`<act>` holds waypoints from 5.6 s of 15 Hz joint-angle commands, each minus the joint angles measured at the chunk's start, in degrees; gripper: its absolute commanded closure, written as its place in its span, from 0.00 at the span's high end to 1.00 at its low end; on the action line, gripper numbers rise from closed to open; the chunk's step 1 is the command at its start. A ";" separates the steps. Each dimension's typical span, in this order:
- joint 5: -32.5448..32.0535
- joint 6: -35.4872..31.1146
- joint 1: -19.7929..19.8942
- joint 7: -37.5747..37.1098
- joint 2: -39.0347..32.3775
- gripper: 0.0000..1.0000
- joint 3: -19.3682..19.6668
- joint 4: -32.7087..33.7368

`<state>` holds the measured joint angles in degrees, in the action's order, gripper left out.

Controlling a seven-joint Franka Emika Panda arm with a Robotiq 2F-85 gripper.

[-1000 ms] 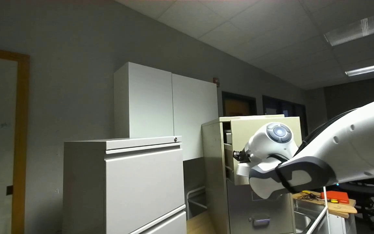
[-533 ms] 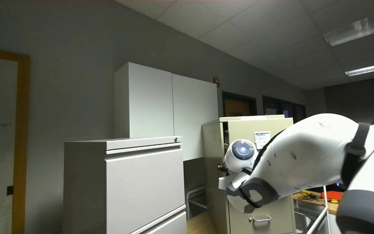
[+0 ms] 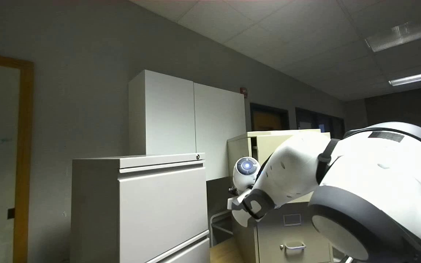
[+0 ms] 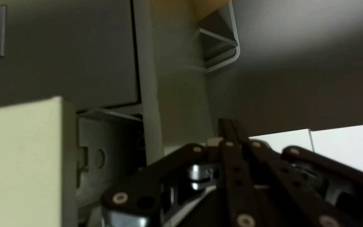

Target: Close the upper drawer

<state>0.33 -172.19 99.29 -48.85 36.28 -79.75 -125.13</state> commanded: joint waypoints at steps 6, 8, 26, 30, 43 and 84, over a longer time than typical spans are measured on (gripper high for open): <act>4.29 5.26 2.18 3.54 -2.82 0.00 -2.98 6.26; 4.69 5.62 -4.05 5.67 -4.92 0.00 0.36 3.68; 1.71 23.53 -56.60 13.85 -8.24 0.00 55.48 -8.61; -1.30 24.62 -65.48 12.55 -6.72 0.00 66.10 -10.15; -13.71 10.14 -65.56 2.48 -11.92 0.00 69.14 -9.55; -78.13 56.82 -65.92 -44.75 -45.17 0.00 52.74 25.34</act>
<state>-75.27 -111.03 44.21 -95.28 -1.84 -38.29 -107.81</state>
